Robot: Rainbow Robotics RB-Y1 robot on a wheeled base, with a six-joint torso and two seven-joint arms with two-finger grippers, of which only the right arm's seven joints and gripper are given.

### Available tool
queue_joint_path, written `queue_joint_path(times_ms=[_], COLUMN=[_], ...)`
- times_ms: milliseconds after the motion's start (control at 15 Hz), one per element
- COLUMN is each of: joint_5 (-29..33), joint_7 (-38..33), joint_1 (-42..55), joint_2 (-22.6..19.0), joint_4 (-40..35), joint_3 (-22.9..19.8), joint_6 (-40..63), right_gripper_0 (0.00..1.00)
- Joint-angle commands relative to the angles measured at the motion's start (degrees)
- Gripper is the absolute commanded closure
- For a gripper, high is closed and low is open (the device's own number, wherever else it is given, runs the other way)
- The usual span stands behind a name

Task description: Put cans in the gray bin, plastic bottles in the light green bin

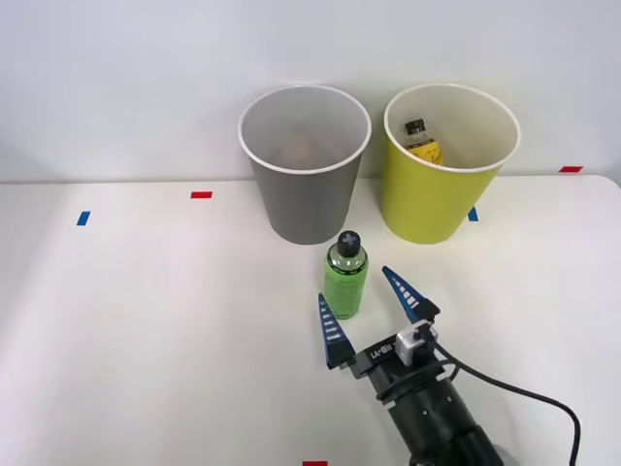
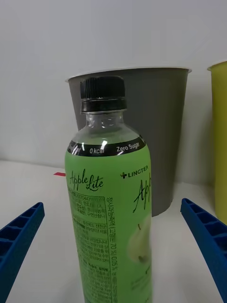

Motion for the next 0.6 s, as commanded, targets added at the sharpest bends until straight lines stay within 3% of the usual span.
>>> queue_joint_path(times_ms=[67, 600], joint_5=[0.0, -0.3], joint_7=[0.2, 0.5], joint_1=[-2.2, -4.9], joint_2=[1.4, 2.8], joint_4=[1.5, 1.6], joint_3=[0.0, -1.1], joint_6=[0.0, 3.6], right_gripper_0=[0.00, 0.00])
